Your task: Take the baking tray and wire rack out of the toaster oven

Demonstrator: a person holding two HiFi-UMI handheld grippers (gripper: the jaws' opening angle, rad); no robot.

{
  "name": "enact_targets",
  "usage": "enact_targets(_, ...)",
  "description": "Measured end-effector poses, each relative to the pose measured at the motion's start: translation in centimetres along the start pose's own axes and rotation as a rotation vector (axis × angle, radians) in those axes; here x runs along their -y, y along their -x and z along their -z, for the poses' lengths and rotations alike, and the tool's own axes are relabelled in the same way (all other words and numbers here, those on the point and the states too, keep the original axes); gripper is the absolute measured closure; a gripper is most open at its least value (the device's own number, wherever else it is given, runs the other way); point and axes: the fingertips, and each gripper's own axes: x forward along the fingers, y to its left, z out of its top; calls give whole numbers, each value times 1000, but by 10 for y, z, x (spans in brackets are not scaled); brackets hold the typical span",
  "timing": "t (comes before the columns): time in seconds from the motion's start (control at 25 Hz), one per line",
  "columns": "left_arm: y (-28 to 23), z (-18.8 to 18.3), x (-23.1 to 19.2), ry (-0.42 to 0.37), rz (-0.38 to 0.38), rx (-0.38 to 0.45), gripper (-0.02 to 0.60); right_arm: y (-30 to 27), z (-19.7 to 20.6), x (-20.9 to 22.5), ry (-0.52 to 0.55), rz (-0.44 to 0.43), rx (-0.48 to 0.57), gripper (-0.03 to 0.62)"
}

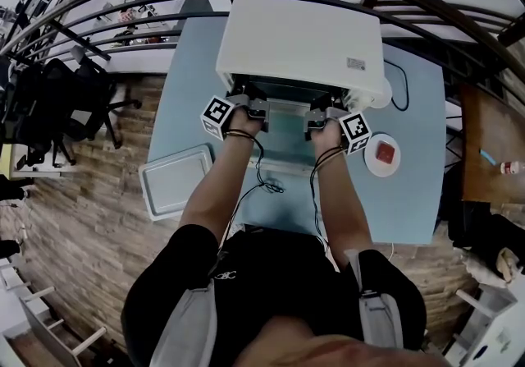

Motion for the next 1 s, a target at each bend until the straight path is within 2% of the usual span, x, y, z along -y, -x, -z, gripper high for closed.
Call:
enact_targets(0.68,31,-1,-2,15,-3,-29,565,26,9,0,21,18,-24,588)
enact_targets(1.0,64,-5,-1,9,1,-90,565,58,21,-3,59,25,-29,588)
